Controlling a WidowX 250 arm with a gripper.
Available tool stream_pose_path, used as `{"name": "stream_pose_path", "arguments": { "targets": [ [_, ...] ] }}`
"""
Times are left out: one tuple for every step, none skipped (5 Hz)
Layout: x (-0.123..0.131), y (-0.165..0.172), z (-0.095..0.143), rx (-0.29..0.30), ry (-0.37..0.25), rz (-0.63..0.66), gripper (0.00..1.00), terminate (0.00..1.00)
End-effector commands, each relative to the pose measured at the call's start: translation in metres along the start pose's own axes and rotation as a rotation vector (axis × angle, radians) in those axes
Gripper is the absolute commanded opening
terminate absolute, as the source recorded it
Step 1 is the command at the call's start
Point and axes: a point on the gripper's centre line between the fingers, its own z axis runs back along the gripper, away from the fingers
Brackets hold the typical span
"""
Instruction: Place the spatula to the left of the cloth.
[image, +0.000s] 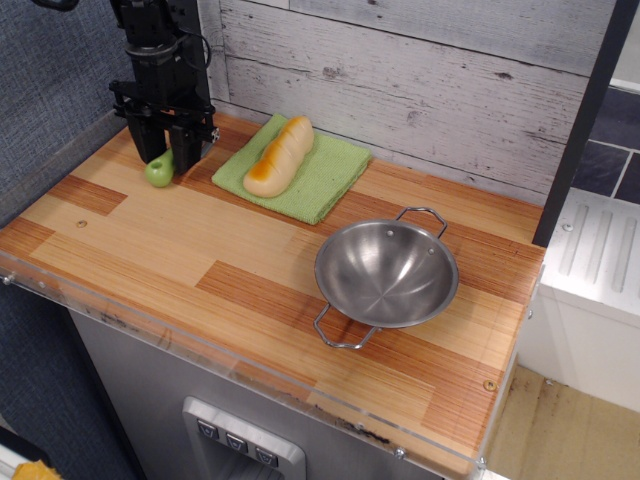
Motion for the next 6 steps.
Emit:
{"name": "stream_pose_path", "arguments": {
  "targets": [
    [-0.006,-0.004,0.042,0.043,-0.082,-0.034,1.00,0.00],
    [-0.031,-0.017,0.087,0.021,-0.100,-0.022,1.00,0.00],
    [-0.055,-0.036,0.111,-0.040,-0.119,0.016,1.00,0.00],
    [-0.062,-0.057,0.109,-0.069,-0.084,-0.033,1.00,0.00],
    [-0.067,-0.072,0.109,-0.073,-0.074,-0.047,1.00,0.00],
    [-0.071,-0.076,0.109,-0.067,-0.074,-0.061,1.00,0.00]
  ]
}}
